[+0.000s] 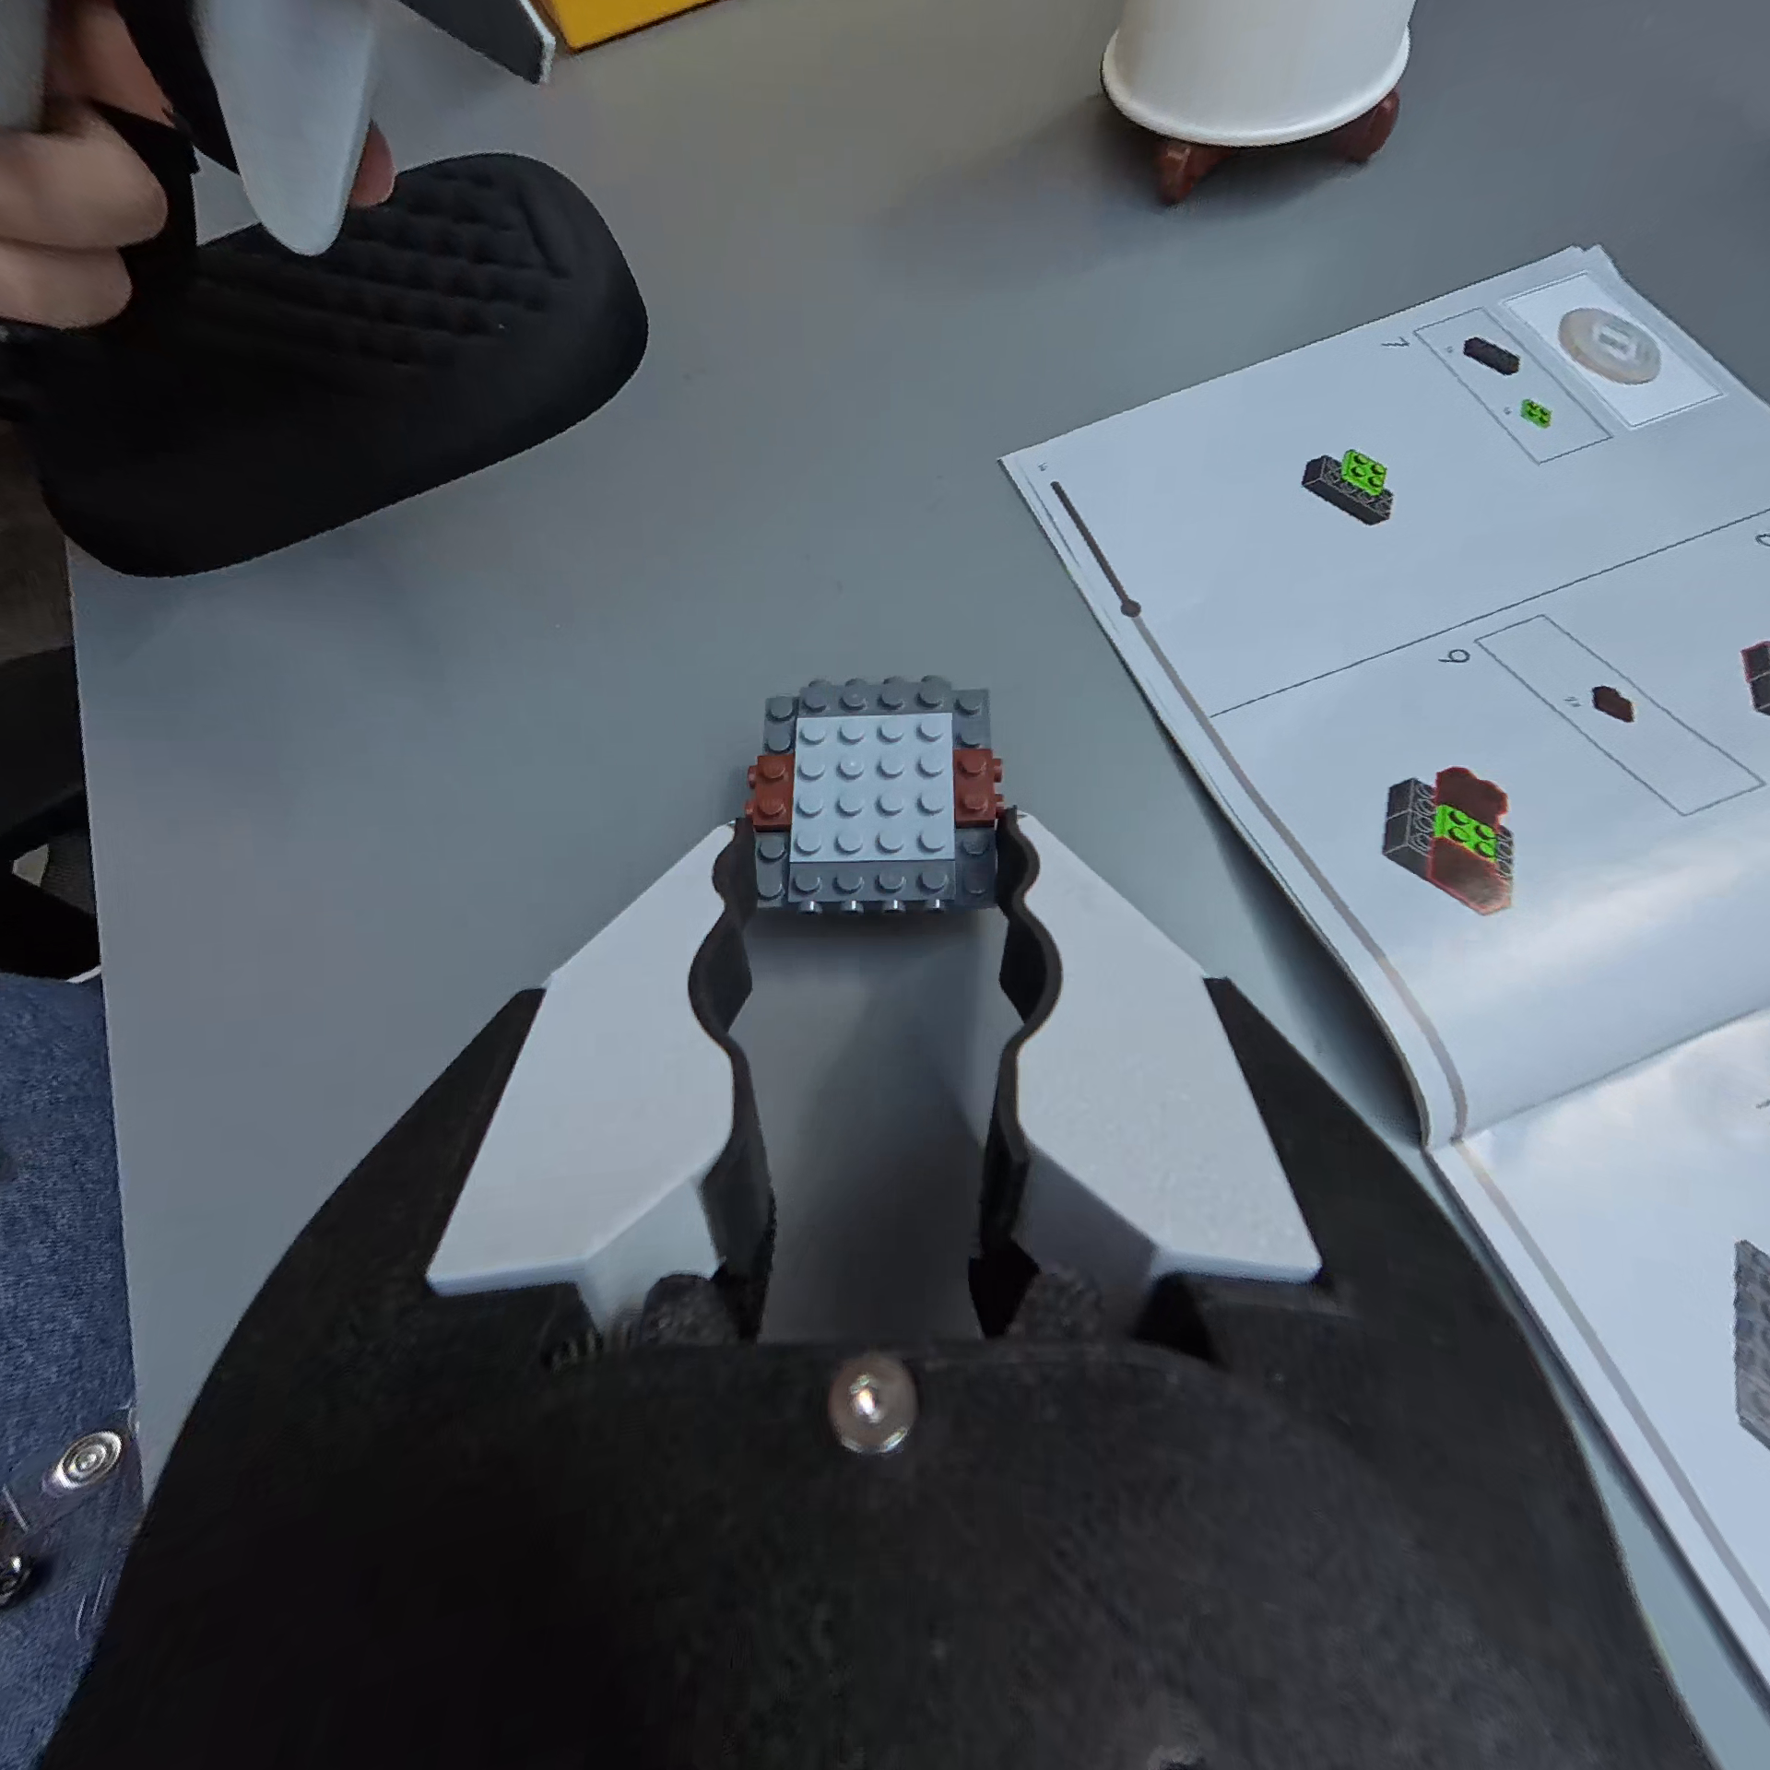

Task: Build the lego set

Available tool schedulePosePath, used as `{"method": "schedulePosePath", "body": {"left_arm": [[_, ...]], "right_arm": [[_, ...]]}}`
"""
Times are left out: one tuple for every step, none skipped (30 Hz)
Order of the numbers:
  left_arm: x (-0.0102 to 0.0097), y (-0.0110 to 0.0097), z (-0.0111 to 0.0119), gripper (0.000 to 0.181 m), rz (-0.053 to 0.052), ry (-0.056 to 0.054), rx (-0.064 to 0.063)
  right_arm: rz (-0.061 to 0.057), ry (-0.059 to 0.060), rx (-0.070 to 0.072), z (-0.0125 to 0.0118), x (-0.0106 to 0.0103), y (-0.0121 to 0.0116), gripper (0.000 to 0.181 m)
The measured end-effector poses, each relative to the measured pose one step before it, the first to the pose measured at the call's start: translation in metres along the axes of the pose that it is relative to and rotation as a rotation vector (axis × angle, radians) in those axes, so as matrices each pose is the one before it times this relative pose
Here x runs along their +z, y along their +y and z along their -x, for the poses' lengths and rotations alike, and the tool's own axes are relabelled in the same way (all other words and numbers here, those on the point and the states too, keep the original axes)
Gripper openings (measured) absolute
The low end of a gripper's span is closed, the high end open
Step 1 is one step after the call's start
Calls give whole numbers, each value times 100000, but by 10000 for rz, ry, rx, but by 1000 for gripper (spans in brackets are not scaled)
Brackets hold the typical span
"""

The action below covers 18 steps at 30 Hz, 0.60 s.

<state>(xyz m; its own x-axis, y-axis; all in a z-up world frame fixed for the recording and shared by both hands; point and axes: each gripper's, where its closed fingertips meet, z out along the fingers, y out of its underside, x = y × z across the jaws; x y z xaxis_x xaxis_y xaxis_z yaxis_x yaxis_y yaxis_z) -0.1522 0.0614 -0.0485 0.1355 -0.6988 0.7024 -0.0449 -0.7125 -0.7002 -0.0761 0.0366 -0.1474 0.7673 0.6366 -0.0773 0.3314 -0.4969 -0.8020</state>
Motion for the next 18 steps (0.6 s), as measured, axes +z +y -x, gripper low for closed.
{"method": "schedulePosePath", "body": {"left_arm": [[-81,96,114,30,16,-38,11],[-47,107,138,30,20,-27,3],[-33,113,126,30,20,-15,-18],[-29,110,114,30,7,5,-38],[-47,62,56,30,-12,35,-58],[-67,32,38,30,-30,43,-64],[-113,14,8,30,-34,38,-44],[-168,0,1,30,-35,26,-25],[-275,11,-69,29,-42,35,14],[-362,69,-128,28,-24,22,74],[-449,151,-131,28,-7,-37,142],[-537,229,-71,28,1,-105,219],[-594,281,38,28,10,-195,258],[-596,289,86,29,-3,-244,327],[-529,220,131,30,-22,-273,424],[-372,171,222,30,-9,-341,463],[-90,97,118,31,13,-282,488],[282,74,-129,31,74,-142,486]], "right_arm": [[99,19,-184,-10,154,35,50],[88,86,-115,-143,129,31,50],[55,11,-75,-56,126,14,51],[33,-94,-35,80,115,1,51],[11,-104,24,79,75,22,51],[-4,-52,42,-29,-22,43,51],[47,-21,-13,-90,-224,155,54],[-22,28,-17,-171,-649,62,55],[-196,128,90,-326,-1169,-31,56],[-249,93,178,-309,-1542,93,57],[-196,8,263,-190,-1751,332,58],[-141,44,267,-195,-1897,535,59],[-244,173,97,-268,-2049,444,60],[-468,371,-156,-369,-2152,172,58],[-561,499,-371,-476,-2074,-44,55],[-510,535,-444,-568,-1751,-150,53],[-358,440,-424,-574,-1236,-124,53],[-216,335,-322,-591,-686,-73,53]]}}
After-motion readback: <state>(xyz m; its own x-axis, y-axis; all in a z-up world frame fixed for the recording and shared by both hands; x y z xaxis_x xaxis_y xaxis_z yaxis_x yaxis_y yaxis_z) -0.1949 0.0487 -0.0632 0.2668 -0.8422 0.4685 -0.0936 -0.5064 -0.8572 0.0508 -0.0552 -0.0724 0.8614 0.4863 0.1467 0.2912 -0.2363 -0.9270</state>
